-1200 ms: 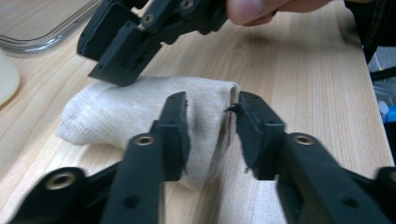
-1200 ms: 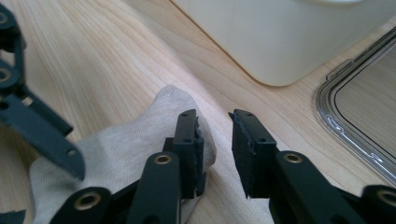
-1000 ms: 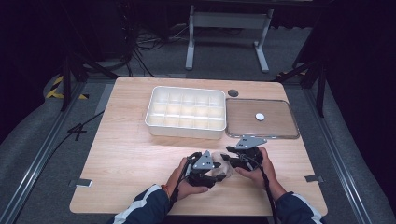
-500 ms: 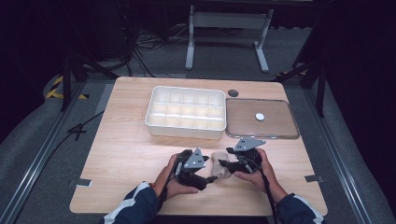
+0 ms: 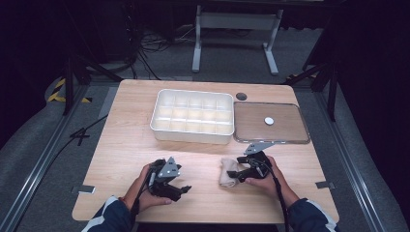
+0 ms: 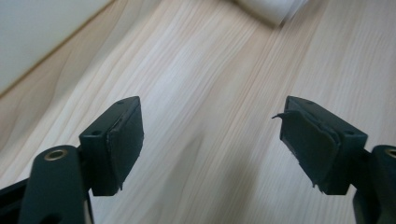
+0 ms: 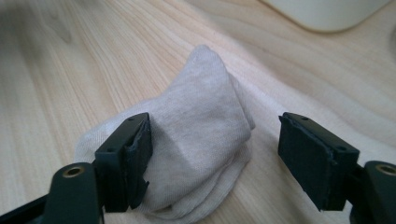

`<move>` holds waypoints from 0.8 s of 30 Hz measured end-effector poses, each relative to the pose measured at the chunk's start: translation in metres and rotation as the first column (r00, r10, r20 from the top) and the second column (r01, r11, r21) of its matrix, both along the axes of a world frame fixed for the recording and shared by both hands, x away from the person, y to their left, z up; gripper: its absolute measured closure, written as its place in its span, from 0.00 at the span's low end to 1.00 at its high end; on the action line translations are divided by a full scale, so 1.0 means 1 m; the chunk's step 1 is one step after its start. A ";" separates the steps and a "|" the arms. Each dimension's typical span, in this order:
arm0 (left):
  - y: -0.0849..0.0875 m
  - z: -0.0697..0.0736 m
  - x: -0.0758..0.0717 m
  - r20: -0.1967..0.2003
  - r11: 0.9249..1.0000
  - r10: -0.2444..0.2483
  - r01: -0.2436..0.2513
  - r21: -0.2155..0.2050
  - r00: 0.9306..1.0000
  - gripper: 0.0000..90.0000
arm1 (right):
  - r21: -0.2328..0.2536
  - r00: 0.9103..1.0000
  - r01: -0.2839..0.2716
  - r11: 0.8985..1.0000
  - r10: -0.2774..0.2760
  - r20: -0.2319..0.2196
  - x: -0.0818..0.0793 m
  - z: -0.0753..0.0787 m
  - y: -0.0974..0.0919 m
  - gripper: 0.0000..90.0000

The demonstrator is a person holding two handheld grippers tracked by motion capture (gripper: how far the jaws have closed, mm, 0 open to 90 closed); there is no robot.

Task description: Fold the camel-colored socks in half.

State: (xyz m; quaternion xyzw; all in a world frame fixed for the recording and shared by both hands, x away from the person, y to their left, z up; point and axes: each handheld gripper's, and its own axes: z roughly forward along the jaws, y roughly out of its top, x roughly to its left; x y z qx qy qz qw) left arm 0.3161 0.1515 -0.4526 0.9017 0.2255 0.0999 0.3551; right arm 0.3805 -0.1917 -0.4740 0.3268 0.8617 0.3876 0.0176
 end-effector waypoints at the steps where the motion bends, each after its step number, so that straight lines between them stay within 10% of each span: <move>1: 0.005 -0.002 0.000 -0.004 1.000 0.006 -0.006 0.010 1.000 0.24 | 0.005 1.000 -0.008 1.000 0.008 0.001 0.001 -0.001 -0.001 0.30; 12: 0.028 -0.020 0.005 -0.022 0.995 0.060 -0.058 0.078 0.998 0.20 | 0.052 0.984 -0.154 0.987 0.158 -0.085 0.002 0.001 0.006 0.70; 24: 0.033 -0.027 0.009 -0.046 0.994 0.110 -0.110 0.010 0.993 0.16 | 0.016 0.983 -0.182 0.983 0.182 0.002 -0.011 0.009 0.009 0.83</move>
